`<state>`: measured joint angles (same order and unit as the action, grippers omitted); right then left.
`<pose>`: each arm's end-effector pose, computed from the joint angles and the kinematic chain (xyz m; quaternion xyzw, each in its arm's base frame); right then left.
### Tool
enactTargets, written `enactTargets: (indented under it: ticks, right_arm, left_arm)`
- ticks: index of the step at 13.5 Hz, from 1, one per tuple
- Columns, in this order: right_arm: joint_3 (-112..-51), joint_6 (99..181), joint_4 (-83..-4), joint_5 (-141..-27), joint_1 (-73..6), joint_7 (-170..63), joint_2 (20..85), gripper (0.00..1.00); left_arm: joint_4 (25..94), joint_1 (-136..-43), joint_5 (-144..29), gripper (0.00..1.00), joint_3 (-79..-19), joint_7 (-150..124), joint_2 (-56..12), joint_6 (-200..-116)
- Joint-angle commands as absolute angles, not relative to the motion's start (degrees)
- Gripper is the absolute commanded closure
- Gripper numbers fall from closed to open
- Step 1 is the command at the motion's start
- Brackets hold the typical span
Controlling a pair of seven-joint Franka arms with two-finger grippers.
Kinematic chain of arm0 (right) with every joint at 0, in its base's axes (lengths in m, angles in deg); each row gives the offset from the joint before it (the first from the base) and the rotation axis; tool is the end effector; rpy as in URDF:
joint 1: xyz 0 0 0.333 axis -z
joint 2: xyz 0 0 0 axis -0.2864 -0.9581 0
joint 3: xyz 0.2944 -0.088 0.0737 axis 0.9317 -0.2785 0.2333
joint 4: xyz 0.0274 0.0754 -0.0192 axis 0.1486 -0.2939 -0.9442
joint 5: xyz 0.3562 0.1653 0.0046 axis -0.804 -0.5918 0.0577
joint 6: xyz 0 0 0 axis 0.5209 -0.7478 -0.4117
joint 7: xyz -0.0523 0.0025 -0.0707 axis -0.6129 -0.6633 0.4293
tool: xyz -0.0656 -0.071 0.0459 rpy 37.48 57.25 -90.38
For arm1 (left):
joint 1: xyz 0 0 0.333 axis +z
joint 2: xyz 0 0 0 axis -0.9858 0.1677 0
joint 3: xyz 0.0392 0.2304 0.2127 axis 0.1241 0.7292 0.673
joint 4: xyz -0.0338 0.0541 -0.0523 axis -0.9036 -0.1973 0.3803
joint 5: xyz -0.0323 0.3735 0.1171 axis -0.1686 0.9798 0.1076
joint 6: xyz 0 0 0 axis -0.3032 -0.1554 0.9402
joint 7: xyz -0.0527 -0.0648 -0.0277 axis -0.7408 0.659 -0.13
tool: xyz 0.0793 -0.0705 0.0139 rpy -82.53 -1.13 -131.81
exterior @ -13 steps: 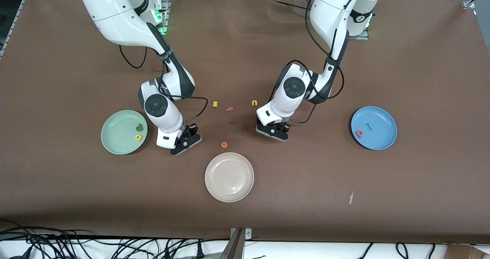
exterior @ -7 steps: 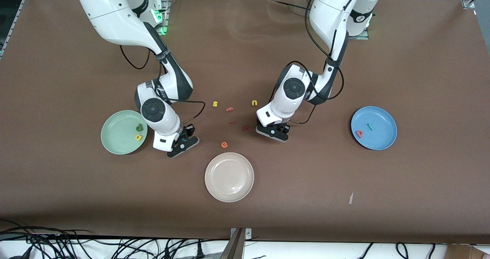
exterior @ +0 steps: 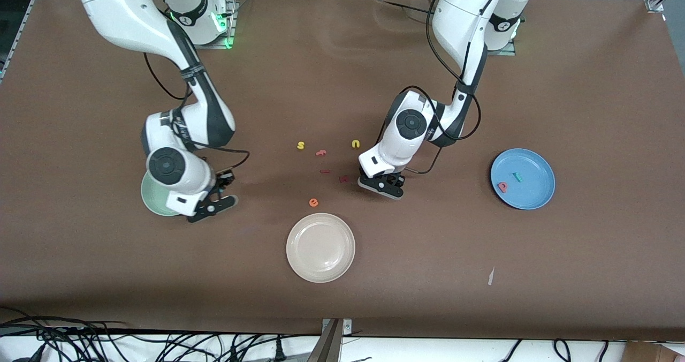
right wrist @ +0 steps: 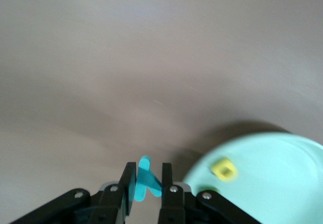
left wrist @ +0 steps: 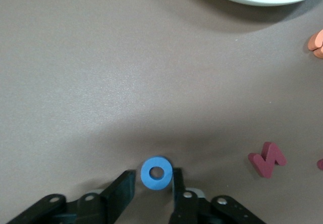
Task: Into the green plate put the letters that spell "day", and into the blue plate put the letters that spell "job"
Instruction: 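Drop the cyan y on the green plate while the left gripper grasps blue, then drop the blue o on the blue plate with the left gripper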
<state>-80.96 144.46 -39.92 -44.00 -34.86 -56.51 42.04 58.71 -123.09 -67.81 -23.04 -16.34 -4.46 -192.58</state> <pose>0.6456 0.1576 0.2469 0.9746 0.2036 -0.0806 0.0474 0.5601 -0.3910 0.1685 0.9824 -0.1553 0.0716 0.0747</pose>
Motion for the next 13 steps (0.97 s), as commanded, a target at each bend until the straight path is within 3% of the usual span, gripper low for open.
enactTargets:
  ticks: [1, 3, 4, 6, 10, 13]
  right_arm:
    - [-84.5, 143.6, -42.5, -44.6, -34.7, -57.5, 43.5, 0.91]
    - [-86.4, 143.9, -42.9, -45.4, -33.5, -57.5, 42.9, 0.91]
    - [-86.3, 144.3, -42.9, -46.2, -31.3, -57.5, 42.5, 0.85]
    - [-86.0, 143.7, -42.2, -47.7, -29.9, -56.5, 41.7, 0.0]
    - [-85.6, 142.7, -41.7, -49.0, -30.5, -56.8, 43.1, 0.0]
    - [-84.2, 134.1, -38.6, -48.9, -30.6, -54.8, 45.3, 0.0]
  left_arm:
    - [57.2, -124.1, -70.0, 0.74, -21.9, -17.0, -2.9, -192.6]
    - [57.2, -124.1, -70.1, 0.81, -21.9, -17.0, -3.0, -192.6]
    - [57.2, -124.0, -70.0, 0.82, -21.9, -17.1, -3.1, -192.6]
    - [57.3, -123.5, -70.0, 0.85, -21.9, -17.5, -3.9, -192.5]
    - [58.2, -117.4, -69.4, 0.84, -22.1, -18.1, -9.0, -190.5]
    - [58.4, -110.1, -69.4, 0.84, -22.8, -26.7, -12.3, -184.3]
